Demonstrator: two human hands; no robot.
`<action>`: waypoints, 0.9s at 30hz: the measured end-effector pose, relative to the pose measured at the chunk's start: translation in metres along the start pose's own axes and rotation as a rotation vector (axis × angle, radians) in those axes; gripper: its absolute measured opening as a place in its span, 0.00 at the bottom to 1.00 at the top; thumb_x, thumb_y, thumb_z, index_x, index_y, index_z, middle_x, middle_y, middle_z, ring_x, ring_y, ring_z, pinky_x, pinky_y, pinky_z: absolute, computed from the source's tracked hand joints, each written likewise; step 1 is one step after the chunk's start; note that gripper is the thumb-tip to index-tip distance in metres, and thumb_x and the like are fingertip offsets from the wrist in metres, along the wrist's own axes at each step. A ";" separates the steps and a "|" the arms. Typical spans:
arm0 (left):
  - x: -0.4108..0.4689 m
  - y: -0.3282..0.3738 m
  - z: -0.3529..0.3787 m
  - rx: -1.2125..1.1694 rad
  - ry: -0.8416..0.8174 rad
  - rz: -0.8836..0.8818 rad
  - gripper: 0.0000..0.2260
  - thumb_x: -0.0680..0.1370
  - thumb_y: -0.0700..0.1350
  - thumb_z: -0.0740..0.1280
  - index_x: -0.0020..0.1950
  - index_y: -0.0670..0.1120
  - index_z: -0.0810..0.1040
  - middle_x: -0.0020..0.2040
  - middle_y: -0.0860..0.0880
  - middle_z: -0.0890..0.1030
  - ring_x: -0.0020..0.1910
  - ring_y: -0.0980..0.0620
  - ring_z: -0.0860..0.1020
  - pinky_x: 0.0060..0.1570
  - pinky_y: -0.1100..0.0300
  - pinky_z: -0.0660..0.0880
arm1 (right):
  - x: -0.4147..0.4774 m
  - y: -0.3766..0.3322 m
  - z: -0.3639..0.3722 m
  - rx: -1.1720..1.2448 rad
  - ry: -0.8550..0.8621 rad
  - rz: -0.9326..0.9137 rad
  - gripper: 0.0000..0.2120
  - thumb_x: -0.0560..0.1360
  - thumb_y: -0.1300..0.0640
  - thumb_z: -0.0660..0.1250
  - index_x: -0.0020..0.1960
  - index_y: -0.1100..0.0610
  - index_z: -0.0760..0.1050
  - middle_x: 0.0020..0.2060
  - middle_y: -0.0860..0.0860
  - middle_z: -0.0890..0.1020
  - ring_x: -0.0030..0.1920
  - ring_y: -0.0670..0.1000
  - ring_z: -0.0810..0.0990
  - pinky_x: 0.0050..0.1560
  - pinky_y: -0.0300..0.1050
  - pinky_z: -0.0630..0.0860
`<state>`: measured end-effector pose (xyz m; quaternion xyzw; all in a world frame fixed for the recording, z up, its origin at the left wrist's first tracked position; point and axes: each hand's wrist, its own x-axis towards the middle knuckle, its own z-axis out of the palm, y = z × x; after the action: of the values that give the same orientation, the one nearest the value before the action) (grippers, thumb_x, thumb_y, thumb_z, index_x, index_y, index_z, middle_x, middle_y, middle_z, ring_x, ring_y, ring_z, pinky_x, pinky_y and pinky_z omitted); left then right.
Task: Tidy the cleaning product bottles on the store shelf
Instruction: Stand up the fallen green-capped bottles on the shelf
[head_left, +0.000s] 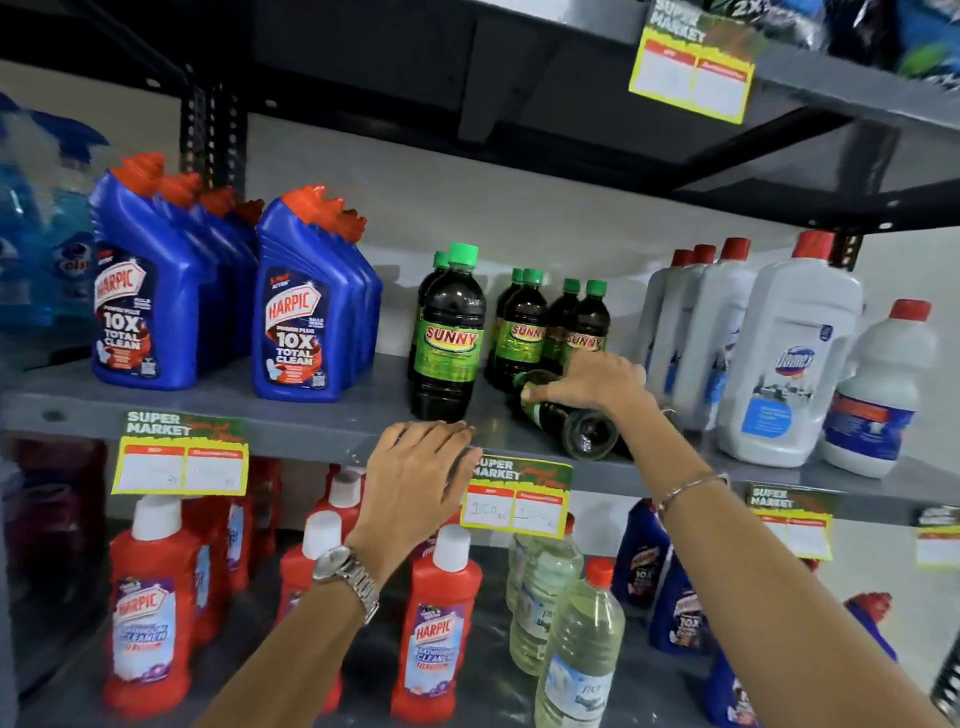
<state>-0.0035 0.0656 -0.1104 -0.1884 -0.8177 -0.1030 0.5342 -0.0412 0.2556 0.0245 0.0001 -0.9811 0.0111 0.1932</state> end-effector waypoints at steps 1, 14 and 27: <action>0.000 0.000 0.000 0.014 -0.014 -0.002 0.15 0.78 0.51 0.58 0.52 0.46 0.82 0.49 0.51 0.84 0.48 0.51 0.80 0.49 0.58 0.67 | 0.000 0.000 0.002 -0.013 0.012 -0.001 0.31 0.63 0.28 0.62 0.46 0.56 0.68 0.52 0.55 0.79 0.54 0.57 0.76 0.46 0.48 0.64; 0.001 0.008 -0.006 -0.004 -0.024 -0.054 0.15 0.78 0.51 0.59 0.52 0.47 0.82 0.49 0.51 0.84 0.48 0.53 0.81 0.50 0.57 0.72 | -0.006 0.010 0.014 0.341 0.282 0.045 0.28 0.61 0.36 0.69 0.51 0.54 0.71 0.38 0.49 0.77 0.41 0.54 0.74 0.42 0.45 0.63; 0.000 0.004 -0.003 0.014 -0.019 -0.023 0.15 0.78 0.52 0.58 0.52 0.48 0.82 0.49 0.53 0.84 0.49 0.55 0.81 0.50 0.60 0.69 | -0.022 -0.015 0.048 0.805 0.558 -0.028 0.30 0.73 0.48 0.66 0.68 0.60 0.58 0.63 0.59 0.69 0.63 0.59 0.67 0.56 0.49 0.67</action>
<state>0.0008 0.0678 -0.1087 -0.1763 -0.8256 -0.1015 0.5263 -0.0387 0.2391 -0.0278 0.0849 -0.8097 0.3865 0.4333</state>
